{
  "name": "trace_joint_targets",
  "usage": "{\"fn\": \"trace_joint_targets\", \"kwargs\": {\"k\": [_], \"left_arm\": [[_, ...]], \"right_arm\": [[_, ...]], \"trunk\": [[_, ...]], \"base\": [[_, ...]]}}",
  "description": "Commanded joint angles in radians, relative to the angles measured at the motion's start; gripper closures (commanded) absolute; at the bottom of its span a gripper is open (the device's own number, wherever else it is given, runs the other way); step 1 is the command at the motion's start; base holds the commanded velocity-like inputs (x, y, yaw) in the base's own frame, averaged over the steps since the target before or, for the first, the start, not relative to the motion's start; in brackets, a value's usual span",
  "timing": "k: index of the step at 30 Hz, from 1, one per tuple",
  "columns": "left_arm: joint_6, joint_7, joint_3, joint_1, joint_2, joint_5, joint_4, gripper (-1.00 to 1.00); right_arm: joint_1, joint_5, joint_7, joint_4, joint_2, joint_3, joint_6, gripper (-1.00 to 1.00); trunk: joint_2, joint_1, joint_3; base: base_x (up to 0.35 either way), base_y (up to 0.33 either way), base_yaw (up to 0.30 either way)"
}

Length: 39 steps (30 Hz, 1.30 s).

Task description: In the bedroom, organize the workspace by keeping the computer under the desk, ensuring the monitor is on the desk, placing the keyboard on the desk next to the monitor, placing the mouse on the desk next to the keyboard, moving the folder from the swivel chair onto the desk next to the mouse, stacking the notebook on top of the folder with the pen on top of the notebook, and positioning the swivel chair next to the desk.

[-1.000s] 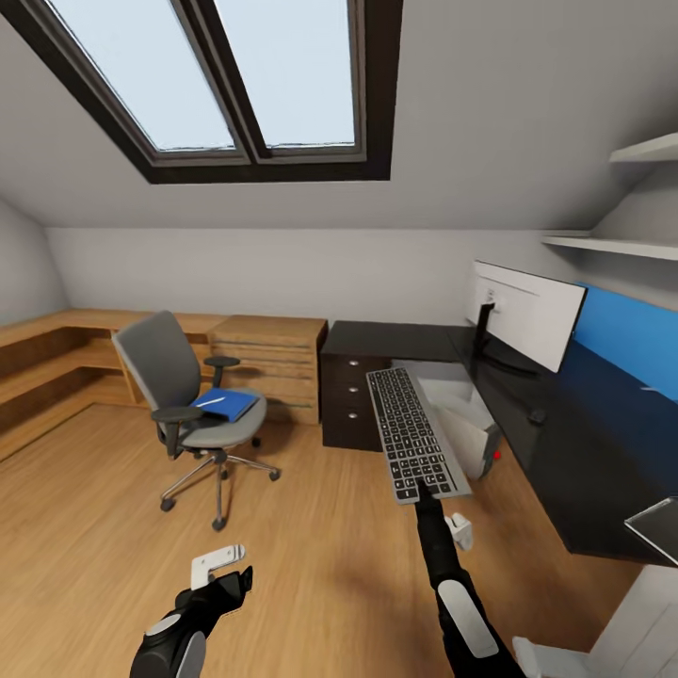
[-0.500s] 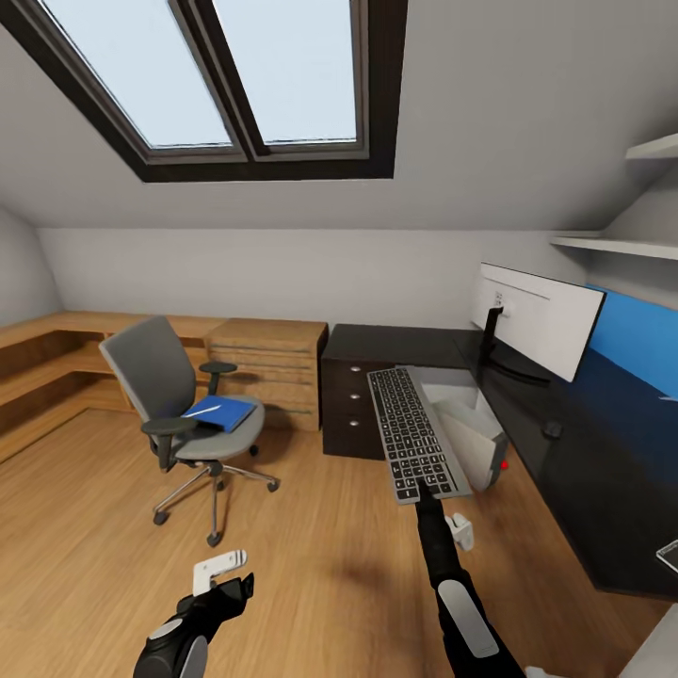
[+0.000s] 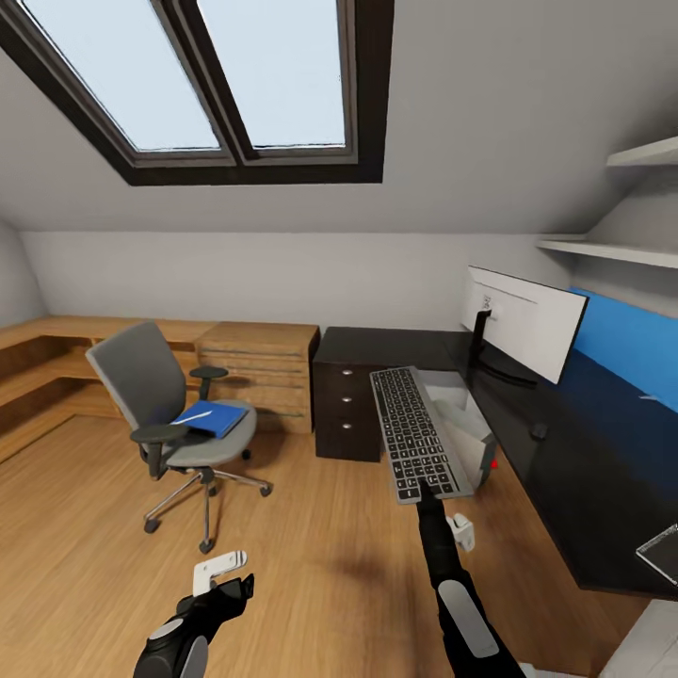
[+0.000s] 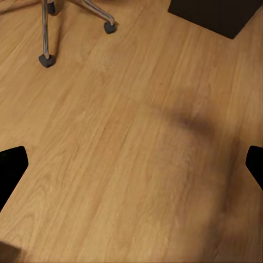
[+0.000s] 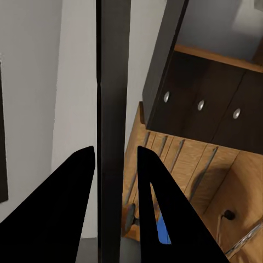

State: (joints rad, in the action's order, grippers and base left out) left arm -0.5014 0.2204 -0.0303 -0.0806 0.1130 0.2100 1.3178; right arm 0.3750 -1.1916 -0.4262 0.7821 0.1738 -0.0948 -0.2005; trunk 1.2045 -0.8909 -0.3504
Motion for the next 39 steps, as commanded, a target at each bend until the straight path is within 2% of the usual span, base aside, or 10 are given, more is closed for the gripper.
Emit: {"fn": "trace_joint_targets", "kwargs": {"k": [1, 9, 32, 39], "left_arm": [[-0.004, 0.007, -0.001, -0.001, 0.0, 0.01, 0.001, -1.0], [-0.005, 0.007, 0.0, 0.0, 0.002, 0.011, 0.001, -1.0], [-0.006, 0.005, 0.02, 0.0, 0.002, 0.011, 0.004, -1.0], [-0.006, 0.004, 0.021, -0.001, 0.002, 0.011, 0.004, -1.0]], "right_arm": [[0.001, -0.01, -0.007, -0.001, 0.001, -0.002, 0.002, 1.0], [0.001, -0.008, -0.008, -0.004, 0.001, -0.002, 0.003, 1.0], [-0.001, -0.009, -0.008, -0.006, 0.001, -0.004, 0.0, 1.0], [-0.001, -0.008, -0.008, -0.006, 0.001, -0.005, 0.001, 1.0]], "trunk": [[-0.006, 0.004, 0.002], [-0.062, 0.035, 0.027], [-0.223, 0.123, 0.099], [-0.272, 0.15, 0.115]], "base": [[0.0, 0.0, -0.048], [0.095, 0.0, -0.011], [0.324, 0.0, -0.001], [0.328, 0.0, -0.13]]}}
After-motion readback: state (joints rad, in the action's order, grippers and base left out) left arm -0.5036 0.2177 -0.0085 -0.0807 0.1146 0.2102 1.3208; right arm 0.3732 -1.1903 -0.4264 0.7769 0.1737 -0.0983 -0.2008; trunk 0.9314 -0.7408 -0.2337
